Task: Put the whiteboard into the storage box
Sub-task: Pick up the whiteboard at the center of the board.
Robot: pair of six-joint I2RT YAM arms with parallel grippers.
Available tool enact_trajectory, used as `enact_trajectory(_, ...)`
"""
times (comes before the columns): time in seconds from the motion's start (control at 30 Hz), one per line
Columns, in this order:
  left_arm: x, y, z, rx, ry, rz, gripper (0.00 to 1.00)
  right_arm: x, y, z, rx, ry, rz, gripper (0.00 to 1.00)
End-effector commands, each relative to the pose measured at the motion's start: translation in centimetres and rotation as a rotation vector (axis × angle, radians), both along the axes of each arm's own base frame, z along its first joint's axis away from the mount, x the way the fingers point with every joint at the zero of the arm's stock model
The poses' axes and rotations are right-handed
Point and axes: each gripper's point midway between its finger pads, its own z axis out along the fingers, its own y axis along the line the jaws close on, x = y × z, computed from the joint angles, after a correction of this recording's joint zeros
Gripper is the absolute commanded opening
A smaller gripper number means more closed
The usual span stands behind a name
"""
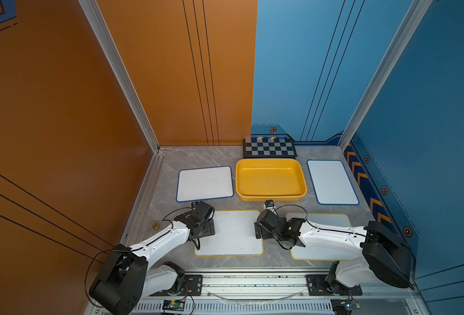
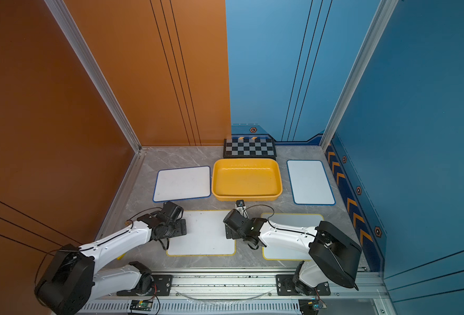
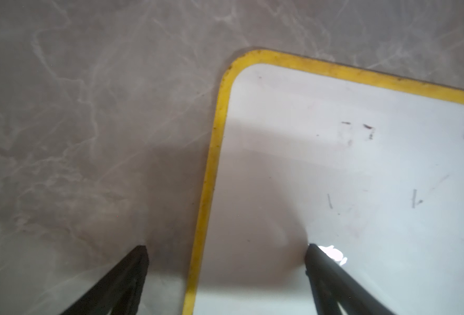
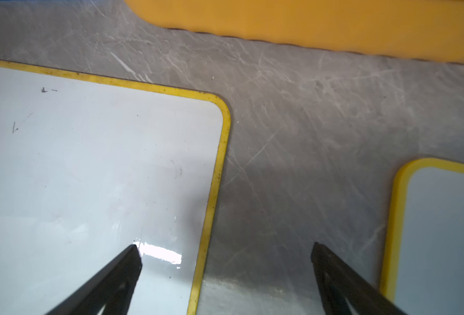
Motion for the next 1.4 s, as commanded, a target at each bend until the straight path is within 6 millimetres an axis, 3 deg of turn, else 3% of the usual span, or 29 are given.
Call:
enact_trajectory(0.0,-0.6,-1.7,-0.7,-0.087,0.06,-0.042,0.92,-0.4,1.2,0.0,0.023,0.041,0.006,1.0)
enact_trajectory(0.23,-2.0,-3.8,-1.3,-0.191,0.118,-0.071,0.93,-0.8,1.3,-0.7,0.025,0.073,-0.004,1.0)
enact_trajectory(0.63,-2.8,-7.4,-1.2,-0.322,0.168,-0.112,0.94,-1.6,-0.8,-1.8,0.004,0.134,-0.06,1.0)
enact_trajectory(1.03,-1.3,-12.2,-2.1,-0.367,0.197,-0.172,0.94,0.2,-2.6,-1.5,0.015,0.142,-0.113,1.0)
enact_trajectory(1.13,-1.1,-11.9,-2.2,-0.358,0.196,-0.148,0.97,0.6,-2.6,-1.4,0.014,0.137,-0.112,1.0)
enact_trajectory(1.37,-1.1,-8.3,-1.3,-0.241,0.183,-0.087,1.0,0.8,-3.2,-1.5,0.026,0.161,-0.121,1.0)
